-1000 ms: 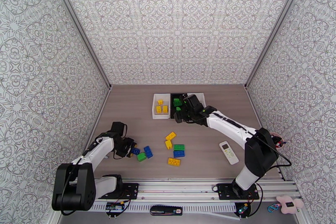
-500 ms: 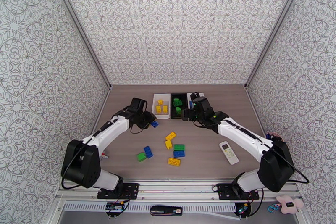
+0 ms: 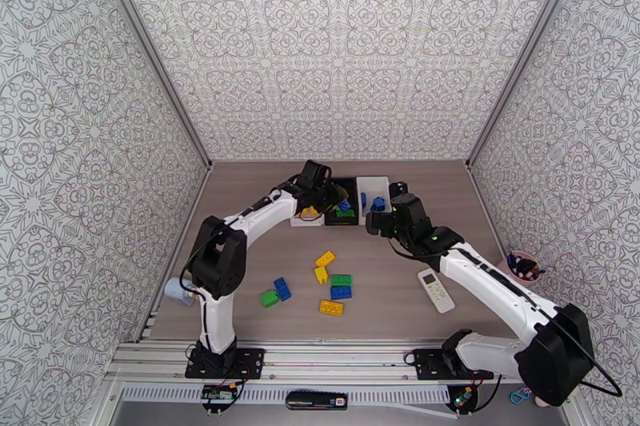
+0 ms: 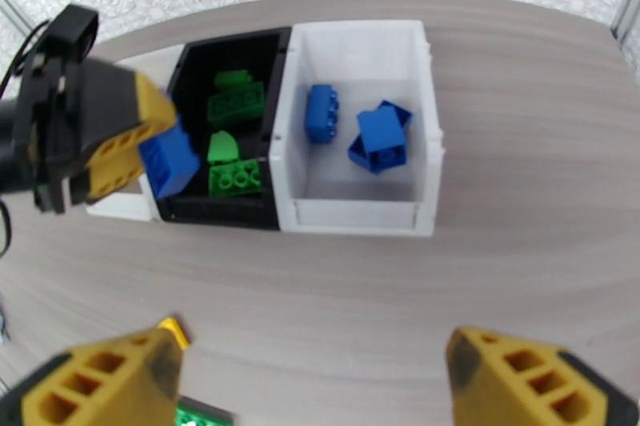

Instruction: Sort the legos into containers by color

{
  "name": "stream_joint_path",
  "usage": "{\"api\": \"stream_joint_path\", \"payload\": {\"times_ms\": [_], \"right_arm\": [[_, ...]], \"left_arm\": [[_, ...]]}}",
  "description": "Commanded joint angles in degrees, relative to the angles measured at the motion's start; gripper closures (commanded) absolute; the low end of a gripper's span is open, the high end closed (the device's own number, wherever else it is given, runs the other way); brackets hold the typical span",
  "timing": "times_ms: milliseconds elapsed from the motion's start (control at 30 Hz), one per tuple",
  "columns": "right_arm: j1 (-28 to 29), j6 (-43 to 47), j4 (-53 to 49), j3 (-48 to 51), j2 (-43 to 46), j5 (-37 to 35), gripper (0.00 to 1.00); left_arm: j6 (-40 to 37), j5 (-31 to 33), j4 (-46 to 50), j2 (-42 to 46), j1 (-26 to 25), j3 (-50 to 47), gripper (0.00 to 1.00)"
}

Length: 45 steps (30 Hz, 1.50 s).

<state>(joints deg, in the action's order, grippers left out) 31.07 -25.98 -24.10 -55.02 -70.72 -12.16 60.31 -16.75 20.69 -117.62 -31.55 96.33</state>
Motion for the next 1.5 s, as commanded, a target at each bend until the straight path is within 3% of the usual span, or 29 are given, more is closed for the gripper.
{"api": "stream_joint_path", "payload": {"times_ms": [0, 500, 600, 767, 933, 1100, 1233, 1467], "right_arm": [[-0.6, -0.7, -2.1, 1.4, 2.0, -1.6, 0.10], [-1.3, -0.2, -3.1, 2.1, 3.6, -0.7, 0.10], [-1.2, -0.2, -3.2, 1.9, 3.6, -0.6, 0.10], [-1.2, 0.3, -3.7, 1.4, 3.6, -0.1, 0.10], [-1.1, 2.1, -5.1, 0.4, 2.5, 1.6, 0.10], [0.4, 4.3, -6.3, -0.9, -0.2, 3.3, 0.10], [4.0, 5.1, -6.3, -2.2, -3.8, 3.0, 0.09], [11.4, 6.7, -5.4, -6.1, -13.0, 3.4, 0.09]], "left_arm": [[0.9, -0.3, -2.0, -5.0, -1.1, 6.9, 0.69], [1.3, 0.8, 0.8, -22.2, -1.9, 28.7, 0.67], [1.0, 0.8, 1.5, -23.3, -1.9, 31.0, 0.59], [-0.9, 0.7, 2.5, -21.6, -1.7, 30.9, 0.33], [-5.7, 1.4, 1.6, -15.3, -1.3, 24.4, 0.19], [-11.9, 2.2, -0.7, -4.8, -0.2, 11.6, 0.11], [-17.3, 6.5, -3.3, 5.2, 0.8, -0.5, 0.07], [-25.0, 7.4, -4.3, 21.4, 4.2, -18.9, 0.00]]}}
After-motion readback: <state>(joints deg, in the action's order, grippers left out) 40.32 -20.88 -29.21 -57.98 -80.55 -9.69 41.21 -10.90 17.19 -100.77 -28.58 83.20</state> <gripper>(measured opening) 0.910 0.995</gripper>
